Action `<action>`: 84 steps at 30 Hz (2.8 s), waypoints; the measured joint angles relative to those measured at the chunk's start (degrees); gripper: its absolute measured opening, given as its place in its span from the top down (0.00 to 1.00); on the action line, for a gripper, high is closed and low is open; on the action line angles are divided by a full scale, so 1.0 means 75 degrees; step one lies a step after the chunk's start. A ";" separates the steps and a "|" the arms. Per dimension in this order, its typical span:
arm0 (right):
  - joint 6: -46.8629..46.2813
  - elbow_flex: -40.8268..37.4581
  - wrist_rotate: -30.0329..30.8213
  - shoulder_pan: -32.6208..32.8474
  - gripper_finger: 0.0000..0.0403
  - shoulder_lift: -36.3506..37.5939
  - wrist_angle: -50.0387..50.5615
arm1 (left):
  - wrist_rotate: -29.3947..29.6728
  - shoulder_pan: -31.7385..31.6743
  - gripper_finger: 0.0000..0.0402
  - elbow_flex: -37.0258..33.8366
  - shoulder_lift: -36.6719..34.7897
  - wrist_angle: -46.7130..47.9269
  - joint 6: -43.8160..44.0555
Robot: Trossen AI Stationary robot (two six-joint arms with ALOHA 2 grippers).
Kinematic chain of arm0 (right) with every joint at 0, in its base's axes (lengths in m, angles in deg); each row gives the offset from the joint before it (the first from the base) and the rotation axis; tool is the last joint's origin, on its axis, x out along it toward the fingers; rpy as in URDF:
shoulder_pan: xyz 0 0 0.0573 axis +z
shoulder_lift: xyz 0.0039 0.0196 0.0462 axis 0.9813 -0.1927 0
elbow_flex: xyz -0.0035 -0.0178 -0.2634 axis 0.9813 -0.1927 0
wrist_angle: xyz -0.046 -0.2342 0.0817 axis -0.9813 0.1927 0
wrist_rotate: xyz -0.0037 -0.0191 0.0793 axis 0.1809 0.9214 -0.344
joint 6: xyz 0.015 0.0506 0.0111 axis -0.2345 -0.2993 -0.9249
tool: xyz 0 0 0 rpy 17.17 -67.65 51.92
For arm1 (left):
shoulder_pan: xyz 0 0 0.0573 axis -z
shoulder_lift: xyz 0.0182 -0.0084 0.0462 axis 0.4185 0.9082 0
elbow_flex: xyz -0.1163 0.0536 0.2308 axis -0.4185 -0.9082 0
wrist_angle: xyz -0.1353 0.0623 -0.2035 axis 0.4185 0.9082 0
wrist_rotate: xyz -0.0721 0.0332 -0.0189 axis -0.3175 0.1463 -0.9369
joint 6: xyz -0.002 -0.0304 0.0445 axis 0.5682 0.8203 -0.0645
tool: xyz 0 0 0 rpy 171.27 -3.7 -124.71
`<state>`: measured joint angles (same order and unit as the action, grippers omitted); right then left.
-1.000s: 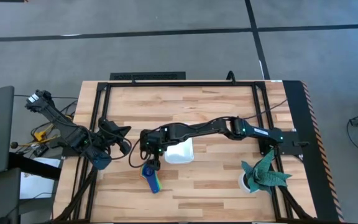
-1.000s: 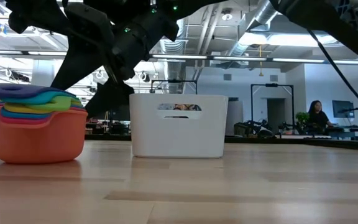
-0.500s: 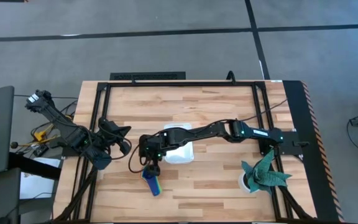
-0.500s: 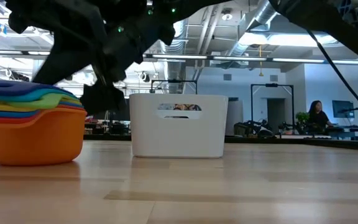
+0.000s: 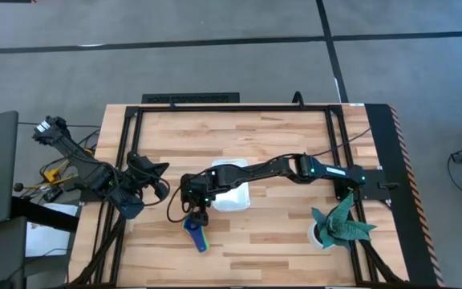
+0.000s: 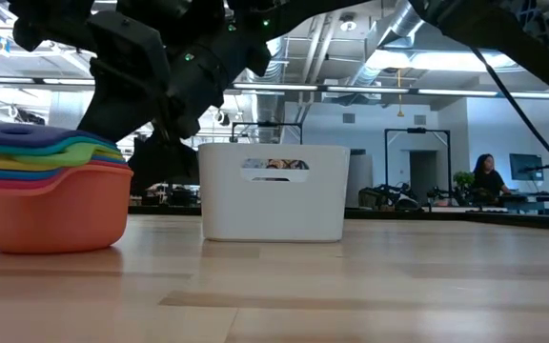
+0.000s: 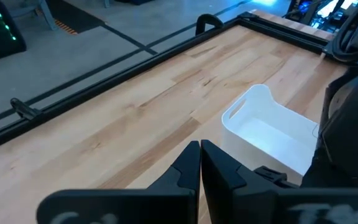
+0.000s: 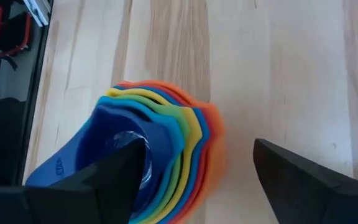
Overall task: Nest measuring cups in basket
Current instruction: Stack the dark blue nest measuring cup into the blue nest measuring cup, then put the nest measuring cups into the bin
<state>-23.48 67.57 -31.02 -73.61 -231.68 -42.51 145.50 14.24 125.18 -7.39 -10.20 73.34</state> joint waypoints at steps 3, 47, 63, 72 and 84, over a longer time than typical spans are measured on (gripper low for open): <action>0.0017 0.0000 0.0001 0.0000 0.21 0.0000 -0.0012 | 0.0003 0.0000 1.00 0.0000 0.0000 0.0000 0.0000; 0.0096 0.0115 -0.0089 0.0125 0.73 -0.0266 0.0281 | 0.0036 -0.0003 1.00 0.0000 0.0000 -0.0067 0.0032; 0.0498 0.0761 0.0165 0.0095 0.74 -0.0106 0.1385 | -0.0050 -0.0003 1.00 0.0000 -0.0414 -0.0038 -0.0026; 0.0730 0.0800 -0.0004 0.0072 0.75 0.0630 0.1570 | -0.0047 -0.0003 1.00 0.0003 -0.0894 0.0021 -0.0324; 0.1132 0.0782 0.0495 -0.0376 0.75 0.2013 0.2856 | -0.0071 0.0042 1.00 0.0003 -0.0757 0.0046 -0.0340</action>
<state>-14.99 73.43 -27.31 -76.43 -216.59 -21.09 144.97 14.56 125.20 -13.07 -9.85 70.80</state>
